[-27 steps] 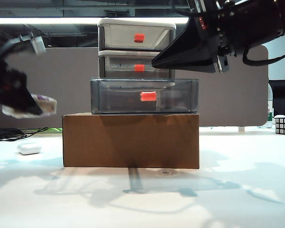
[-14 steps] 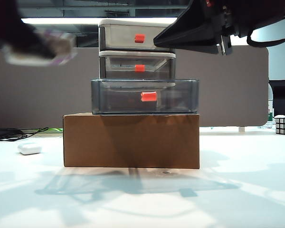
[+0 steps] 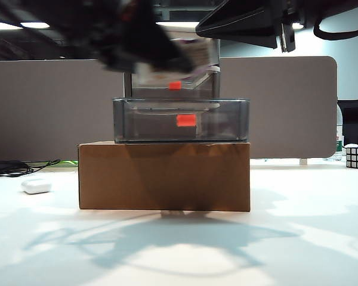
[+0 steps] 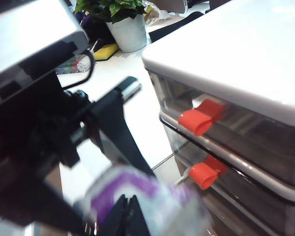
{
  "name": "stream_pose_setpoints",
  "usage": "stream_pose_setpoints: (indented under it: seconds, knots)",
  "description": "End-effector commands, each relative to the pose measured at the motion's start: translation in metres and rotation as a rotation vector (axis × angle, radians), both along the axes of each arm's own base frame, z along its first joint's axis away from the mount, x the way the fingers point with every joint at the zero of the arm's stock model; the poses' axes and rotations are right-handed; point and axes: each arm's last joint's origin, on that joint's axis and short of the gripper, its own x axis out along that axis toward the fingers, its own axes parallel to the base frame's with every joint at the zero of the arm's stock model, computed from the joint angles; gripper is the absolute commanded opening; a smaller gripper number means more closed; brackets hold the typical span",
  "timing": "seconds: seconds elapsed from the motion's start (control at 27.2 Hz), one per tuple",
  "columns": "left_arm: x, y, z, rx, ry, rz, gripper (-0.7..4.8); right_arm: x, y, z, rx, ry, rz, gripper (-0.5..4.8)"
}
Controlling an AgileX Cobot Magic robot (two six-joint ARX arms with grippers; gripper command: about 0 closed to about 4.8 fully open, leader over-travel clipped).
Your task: Open the third layer of the drawer on the table, pick up a pack of napkins on the table and put it in, and finally close the drawer.
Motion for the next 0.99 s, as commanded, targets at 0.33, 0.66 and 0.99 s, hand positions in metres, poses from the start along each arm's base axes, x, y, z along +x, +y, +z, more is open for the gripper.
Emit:
stream_pose_setpoints:
  seconds: [0.33,0.66,0.99]
  knots:
    - [0.025,-0.023,0.006,0.065,-0.001,-0.002,1.66,-0.004,-0.006,0.010,0.020,-0.036,-0.016,-0.06]
    - [0.021,-0.020,0.000,0.136,0.049,-0.008,1.66,-0.008,-0.012,0.017,0.032,-0.065,-0.031,-0.06]
    - [0.019,-0.021,0.000,0.140,0.055,-0.014,3.50,-0.008,-0.012,0.017,0.033,-0.065,-0.031,-0.06]
